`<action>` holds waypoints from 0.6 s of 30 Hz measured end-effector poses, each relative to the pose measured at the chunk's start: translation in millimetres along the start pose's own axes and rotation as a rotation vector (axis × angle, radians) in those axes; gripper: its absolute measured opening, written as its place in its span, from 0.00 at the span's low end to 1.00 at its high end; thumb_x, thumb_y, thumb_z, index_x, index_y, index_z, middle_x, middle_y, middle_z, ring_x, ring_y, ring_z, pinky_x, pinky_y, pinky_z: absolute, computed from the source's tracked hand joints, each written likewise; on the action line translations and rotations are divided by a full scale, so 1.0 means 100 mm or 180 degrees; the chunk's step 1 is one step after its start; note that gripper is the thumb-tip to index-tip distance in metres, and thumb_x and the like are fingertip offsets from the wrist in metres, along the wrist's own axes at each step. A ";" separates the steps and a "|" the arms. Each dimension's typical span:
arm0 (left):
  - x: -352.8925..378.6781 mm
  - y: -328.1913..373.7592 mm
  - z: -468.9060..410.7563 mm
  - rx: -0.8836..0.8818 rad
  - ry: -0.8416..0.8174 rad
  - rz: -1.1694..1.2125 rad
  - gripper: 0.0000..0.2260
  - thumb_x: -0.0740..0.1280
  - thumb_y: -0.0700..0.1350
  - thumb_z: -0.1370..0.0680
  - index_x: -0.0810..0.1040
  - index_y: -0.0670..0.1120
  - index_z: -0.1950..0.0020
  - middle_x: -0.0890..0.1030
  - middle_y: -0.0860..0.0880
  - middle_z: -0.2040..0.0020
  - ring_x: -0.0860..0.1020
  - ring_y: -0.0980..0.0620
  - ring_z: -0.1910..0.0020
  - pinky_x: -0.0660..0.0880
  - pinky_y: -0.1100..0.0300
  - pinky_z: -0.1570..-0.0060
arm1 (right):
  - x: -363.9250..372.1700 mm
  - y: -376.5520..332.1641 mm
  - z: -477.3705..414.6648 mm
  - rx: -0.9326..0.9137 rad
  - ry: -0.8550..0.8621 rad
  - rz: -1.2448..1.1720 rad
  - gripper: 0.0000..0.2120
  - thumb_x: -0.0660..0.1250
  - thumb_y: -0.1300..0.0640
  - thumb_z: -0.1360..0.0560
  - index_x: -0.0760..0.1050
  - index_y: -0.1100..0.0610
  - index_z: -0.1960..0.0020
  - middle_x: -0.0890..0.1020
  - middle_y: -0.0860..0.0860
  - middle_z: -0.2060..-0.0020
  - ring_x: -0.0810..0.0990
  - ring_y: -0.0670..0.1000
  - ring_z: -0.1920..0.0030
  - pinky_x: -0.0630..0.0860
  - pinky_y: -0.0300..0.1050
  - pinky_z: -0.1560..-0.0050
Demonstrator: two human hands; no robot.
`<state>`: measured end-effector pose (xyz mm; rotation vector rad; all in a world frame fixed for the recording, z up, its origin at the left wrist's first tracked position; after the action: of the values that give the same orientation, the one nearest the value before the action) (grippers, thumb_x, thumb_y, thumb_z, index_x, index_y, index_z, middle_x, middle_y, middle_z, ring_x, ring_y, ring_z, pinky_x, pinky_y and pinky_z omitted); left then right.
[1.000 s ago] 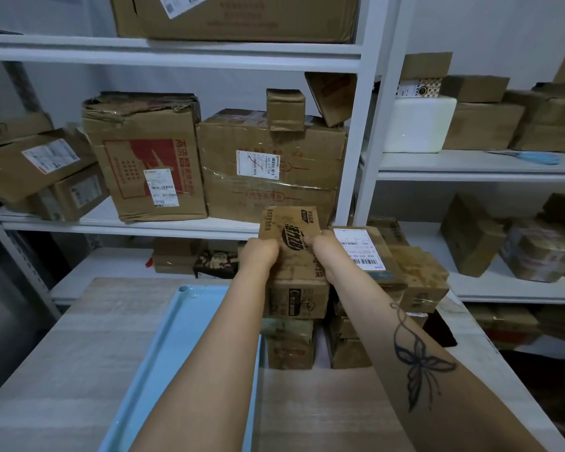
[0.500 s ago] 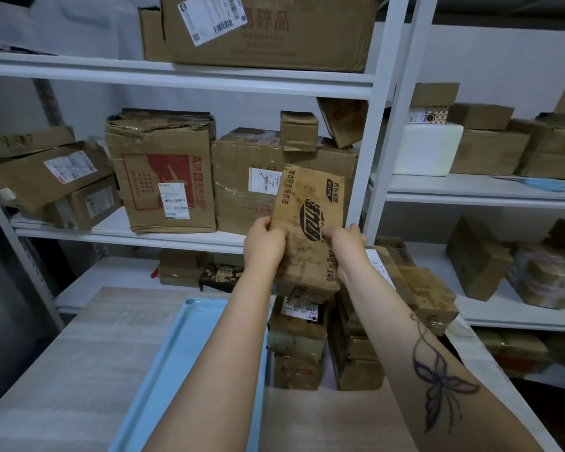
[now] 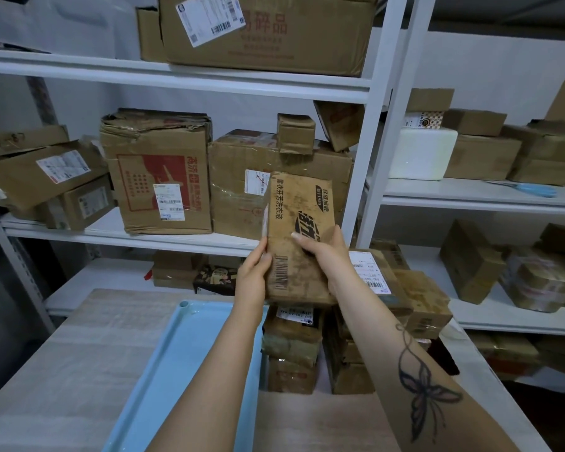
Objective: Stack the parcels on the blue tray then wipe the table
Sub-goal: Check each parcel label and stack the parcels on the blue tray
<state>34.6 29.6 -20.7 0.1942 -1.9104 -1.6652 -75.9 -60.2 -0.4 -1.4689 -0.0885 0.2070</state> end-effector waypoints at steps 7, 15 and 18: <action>0.09 0.04 0.03 0.0406 -0.0474 -0.0670 0.14 0.62 0.56 0.24 0.72 0.65 0.38 0.60 0.53 0.24 0.49 0.56 0.24 0.51 0.56 0.28 | -0.02 -0.03 0.16 0.0115 0.0019 0.0630 0.63 0.77 0.33 0.47 0.38 0.36 0.26 0.53 0.57 0.27 0.55 0.63 0.27 0.59 0.62 0.29; 0.04 0.02 0.05 0.0537 -0.0550 -0.0568 0.20 0.61 0.60 0.28 0.76 0.60 0.38 0.69 0.51 0.28 0.61 0.53 0.26 0.56 0.48 0.26 | 0.02 0.08 0.15 0.0325 -0.0105 0.0625 0.68 0.78 0.33 0.51 0.33 0.38 0.26 0.50 0.57 0.28 0.54 0.61 0.27 0.61 0.62 0.29; 0.02 0.06 0.05 0.0629 -0.0600 -0.0564 0.15 0.58 0.59 0.26 0.80 0.62 0.44 0.72 0.51 0.30 0.63 0.53 0.27 0.56 0.48 0.26 | 0.05 0.10 0.17 0.0304 -0.0143 0.0677 0.65 0.77 0.35 0.44 0.32 0.40 0.26 0.48 0.57 0.27 0.53 0.61 0.27 0.60 0.62 0.29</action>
<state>32.1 34.6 -14.5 0.3015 -2.2588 -1.6552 -74.8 -42.0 -8.7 -1.3781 0.0413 0.4119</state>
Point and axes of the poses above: each hand's wrist, its own z-axis away from the middle knuckle, its own x-axis out of the palm, y = z × x, the point moved 3 cm from there along -z, towards the middle knuckle
